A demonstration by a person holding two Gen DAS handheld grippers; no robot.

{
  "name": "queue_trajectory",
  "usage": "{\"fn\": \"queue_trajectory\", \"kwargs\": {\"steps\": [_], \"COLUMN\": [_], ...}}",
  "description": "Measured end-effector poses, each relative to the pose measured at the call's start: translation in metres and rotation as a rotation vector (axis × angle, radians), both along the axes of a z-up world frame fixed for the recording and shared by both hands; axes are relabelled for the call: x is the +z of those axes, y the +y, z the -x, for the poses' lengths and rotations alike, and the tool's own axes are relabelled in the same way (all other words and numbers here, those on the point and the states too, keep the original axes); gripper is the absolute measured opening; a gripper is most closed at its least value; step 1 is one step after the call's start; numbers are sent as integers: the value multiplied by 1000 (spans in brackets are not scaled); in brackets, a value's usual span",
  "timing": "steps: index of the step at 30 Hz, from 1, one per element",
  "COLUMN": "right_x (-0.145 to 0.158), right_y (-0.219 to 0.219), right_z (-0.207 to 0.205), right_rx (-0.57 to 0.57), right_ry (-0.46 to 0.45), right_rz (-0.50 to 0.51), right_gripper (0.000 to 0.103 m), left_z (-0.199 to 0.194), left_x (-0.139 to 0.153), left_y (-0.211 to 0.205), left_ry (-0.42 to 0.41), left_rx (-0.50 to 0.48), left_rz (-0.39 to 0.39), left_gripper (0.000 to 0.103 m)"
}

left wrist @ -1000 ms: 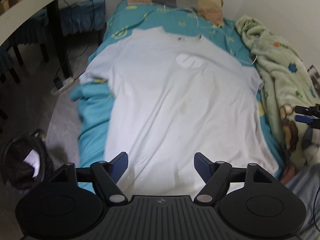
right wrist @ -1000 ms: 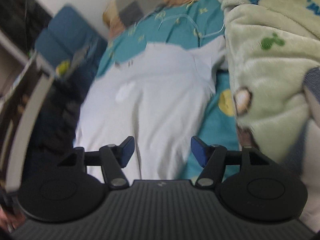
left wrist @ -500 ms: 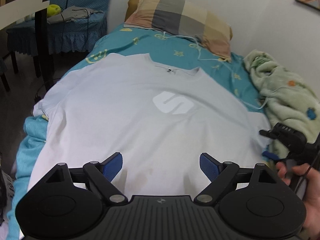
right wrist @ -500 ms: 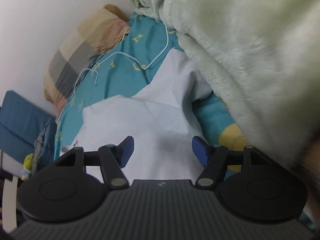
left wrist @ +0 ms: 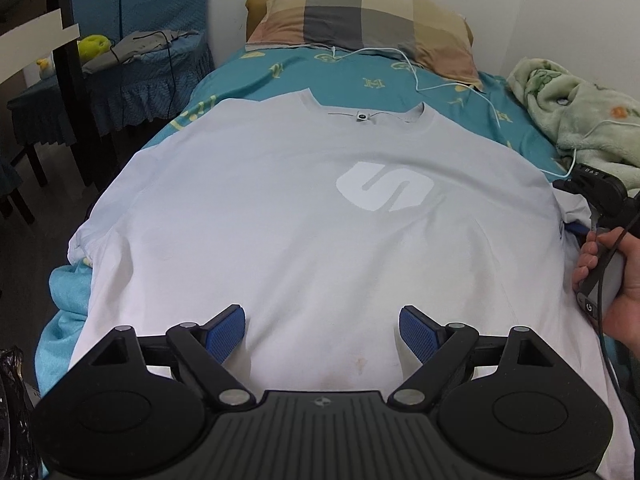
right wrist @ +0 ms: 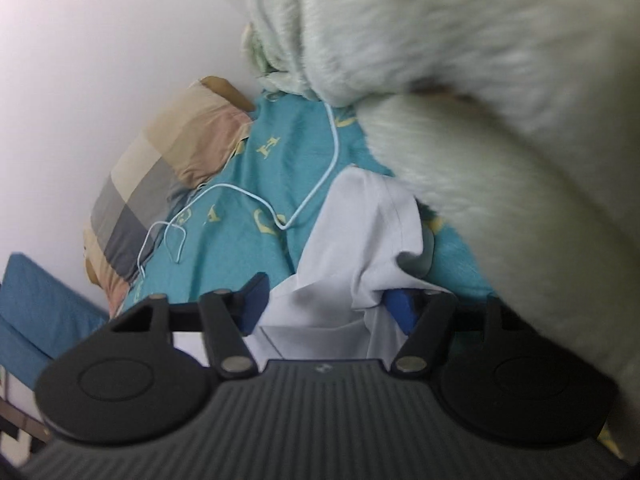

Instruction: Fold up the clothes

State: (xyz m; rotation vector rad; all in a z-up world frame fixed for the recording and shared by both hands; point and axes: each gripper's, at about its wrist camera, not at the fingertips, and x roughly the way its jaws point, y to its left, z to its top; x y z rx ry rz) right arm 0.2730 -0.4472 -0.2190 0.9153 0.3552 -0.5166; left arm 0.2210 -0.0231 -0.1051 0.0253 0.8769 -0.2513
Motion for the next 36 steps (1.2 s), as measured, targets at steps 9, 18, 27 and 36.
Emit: {"fn": "queue_trajectory", "kwargs": {"steps": [9,18,27,36], "right_x": [92,124,90,57], "right_y": [40,167,162,25], "right_z": [-13,-49,-34,27], "right_rx": [56,340,345,90], "right_ry": [-12,-35,77,242], "right_rz": [377,571,450,59], "right_gripper": [4,3,4,9], "left_z": [7,9,1,2], "left_x": [28,46,30,27], "left_y": [22,70,77,73], "left_ry": [-69,-99,-48,-16], "left_rx": [65,176,161,148], "left_rz": [58,159,192,246], "left_gripper": [86,86,86,86]}}
